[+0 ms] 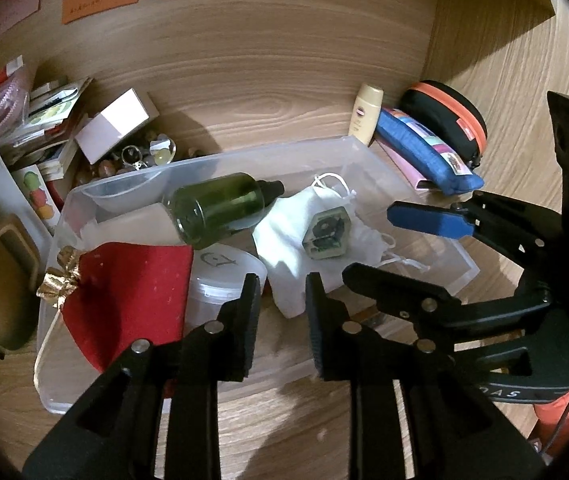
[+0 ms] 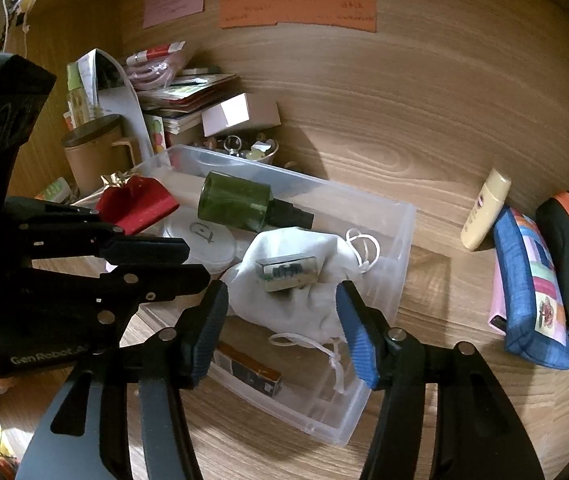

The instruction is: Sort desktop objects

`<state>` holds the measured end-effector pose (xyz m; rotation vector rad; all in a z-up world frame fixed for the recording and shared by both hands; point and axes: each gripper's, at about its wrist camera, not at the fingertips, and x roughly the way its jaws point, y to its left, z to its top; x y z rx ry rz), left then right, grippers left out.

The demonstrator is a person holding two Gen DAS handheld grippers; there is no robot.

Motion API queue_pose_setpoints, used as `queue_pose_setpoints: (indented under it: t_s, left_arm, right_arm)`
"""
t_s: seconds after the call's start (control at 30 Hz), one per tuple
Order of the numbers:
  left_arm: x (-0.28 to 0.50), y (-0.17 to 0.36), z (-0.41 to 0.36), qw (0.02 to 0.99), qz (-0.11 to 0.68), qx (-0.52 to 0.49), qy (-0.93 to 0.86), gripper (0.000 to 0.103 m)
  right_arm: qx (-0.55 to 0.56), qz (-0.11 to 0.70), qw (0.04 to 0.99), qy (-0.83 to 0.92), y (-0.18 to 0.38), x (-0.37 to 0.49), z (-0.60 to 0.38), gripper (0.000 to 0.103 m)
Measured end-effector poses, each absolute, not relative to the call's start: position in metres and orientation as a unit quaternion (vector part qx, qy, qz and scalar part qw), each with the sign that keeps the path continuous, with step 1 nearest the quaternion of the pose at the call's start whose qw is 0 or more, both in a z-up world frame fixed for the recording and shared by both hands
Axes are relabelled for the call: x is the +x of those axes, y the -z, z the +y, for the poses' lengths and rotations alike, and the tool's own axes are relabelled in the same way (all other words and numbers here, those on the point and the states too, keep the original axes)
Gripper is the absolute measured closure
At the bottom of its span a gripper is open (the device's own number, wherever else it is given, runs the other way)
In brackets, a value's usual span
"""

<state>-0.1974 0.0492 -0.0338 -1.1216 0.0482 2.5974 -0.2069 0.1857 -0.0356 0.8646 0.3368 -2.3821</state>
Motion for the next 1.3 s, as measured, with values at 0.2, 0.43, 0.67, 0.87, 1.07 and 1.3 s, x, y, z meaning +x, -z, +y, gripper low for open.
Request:
queue_pose_setpoints:
  t_s: [0.2,0.43,0.67,0.87,1.07,1.3]
  left_arm:
    - [-0.191,0.026,0.045,0.143,0.016,-0.381,-0.913,0.062]
    - [-0.179,0.016,0.038,0.118,0.022,-0.365,-0.923,0.046]
    - [-0.167,0.005,0.029,0.082,0.027,-0.353,-0.932,0.028]
    - [-0.144,-0.01,0.02,0.042,0.03,-0.326,-0.944,0.012]
    - [-0.118,-0.025,0.007,0.022,0.009,-0.315,-0.949,0.008]
    - [-0.083,-0.038,-0.003,-0.015,-0.005,-0.289,-0.957,0.007]
  right_arm:
    - [0.308,0.125,0.292,0.897,0.029,-0.202,0.19,0.041]
    - [0.288,0.129,0.29,0.903,0.019,-0.194,0.192,0.029]
    - [0.279,0.127,0.279,0.91,0.009,-0.185,0.193,0.019]
    - [0.271,0.122,0.277,0.913,-0.005,-0.167,0.195,0.014]
    - [0.259,0.097,0.277,0.92,-0.023,-0.145,0.205,0.003]
    - [0.231,0.081,0.261,0.934,-0.04,-0.111,0.212,0.001]
